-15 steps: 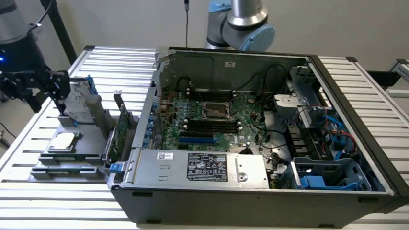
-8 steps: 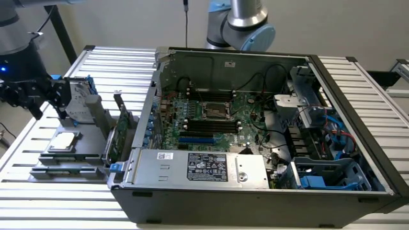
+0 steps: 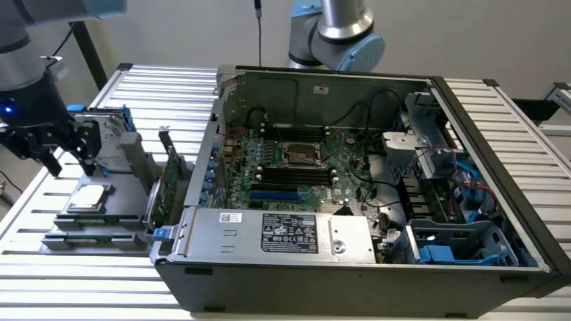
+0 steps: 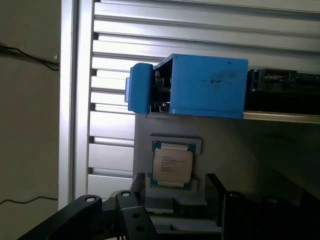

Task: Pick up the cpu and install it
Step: 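Pick up the cpu and move it towards the insertion slot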

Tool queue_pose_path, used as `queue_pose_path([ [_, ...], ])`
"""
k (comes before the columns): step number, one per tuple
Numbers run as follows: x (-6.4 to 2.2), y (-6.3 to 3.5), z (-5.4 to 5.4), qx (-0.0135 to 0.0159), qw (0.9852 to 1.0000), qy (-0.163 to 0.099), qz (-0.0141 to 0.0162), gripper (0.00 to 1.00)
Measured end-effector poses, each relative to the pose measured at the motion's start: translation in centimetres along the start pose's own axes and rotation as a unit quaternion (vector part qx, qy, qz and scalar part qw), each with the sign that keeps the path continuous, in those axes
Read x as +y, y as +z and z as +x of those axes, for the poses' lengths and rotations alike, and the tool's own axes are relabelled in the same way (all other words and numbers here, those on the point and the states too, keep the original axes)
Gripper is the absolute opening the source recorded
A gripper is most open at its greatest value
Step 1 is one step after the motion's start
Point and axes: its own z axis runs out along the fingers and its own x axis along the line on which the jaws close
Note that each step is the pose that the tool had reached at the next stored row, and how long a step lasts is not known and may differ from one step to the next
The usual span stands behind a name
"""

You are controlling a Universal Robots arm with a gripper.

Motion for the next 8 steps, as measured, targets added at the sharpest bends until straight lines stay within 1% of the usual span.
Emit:
queue_pose_path([
  [2,-0.33,0.38,0.0,-0.0002,1.0000,0.000,-0.0012,0.60],
  [4,-0.72,0.74,0.0,-0.0004,1.0000,0.000,-0.0038,0.60],
  [6,-1.06,1.01,0.1,-0.0006,1.0000,0.000,-0.0079,0.60],
  [8,-1.34,1.27,0.1,-0.0011,0.9999,0.000,-0.0131,0.60],
])
